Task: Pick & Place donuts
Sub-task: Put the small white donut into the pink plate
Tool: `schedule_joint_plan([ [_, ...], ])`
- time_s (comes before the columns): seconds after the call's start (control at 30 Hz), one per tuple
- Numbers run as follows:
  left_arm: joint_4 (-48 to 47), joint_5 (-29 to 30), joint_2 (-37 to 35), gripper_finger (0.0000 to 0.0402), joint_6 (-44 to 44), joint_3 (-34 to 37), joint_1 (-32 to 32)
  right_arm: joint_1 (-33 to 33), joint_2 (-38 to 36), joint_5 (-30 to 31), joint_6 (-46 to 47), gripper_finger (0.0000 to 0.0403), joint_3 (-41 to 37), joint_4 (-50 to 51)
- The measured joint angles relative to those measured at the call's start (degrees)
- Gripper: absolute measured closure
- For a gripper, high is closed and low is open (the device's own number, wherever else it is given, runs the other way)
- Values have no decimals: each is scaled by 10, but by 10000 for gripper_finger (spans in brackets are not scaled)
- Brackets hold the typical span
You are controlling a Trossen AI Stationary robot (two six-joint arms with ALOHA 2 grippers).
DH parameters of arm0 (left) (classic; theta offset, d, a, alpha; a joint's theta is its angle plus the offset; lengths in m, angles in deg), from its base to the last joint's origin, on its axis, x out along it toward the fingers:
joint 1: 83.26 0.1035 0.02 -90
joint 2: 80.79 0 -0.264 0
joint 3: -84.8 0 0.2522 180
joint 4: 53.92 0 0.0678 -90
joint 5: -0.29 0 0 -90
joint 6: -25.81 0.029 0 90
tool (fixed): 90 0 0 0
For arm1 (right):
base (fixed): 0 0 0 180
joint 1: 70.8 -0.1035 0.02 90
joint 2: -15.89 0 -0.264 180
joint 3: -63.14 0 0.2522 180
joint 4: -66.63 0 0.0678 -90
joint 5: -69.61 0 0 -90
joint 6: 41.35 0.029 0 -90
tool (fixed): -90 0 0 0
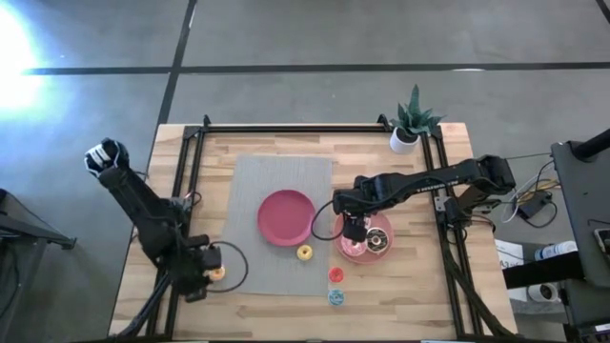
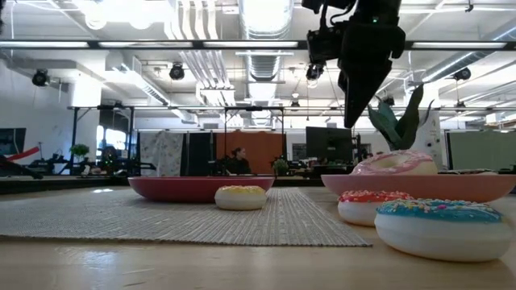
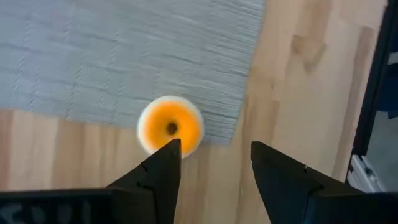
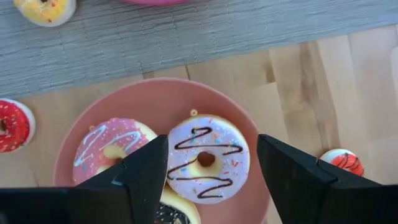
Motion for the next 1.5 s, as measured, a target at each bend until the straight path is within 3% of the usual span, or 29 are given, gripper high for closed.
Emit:
schedule_joint_plan([
  [0.17, 66, 25, 57, 234, 35, 4, -34, 0, 0, 11, 2, 167, 0, -5],
  [0.47, 1, 28, 166, 234, 7, -25, -36, 0, 0, 15, 13, 167, 0, -9],
  [0.83, -16, 69, 169, 234, -34, -45, -37, 2, 0, 15, 8, 167, -1, -15],
  [1.23, -10, 101, 169, 235, -45, -14, -37, 1, 0, 14, 11, 167, -1, -15],
  [1.5, -5, 92, 169, 289, -53, -14, -37, 1, 0, 14, 13, 167, -1, -14],
])
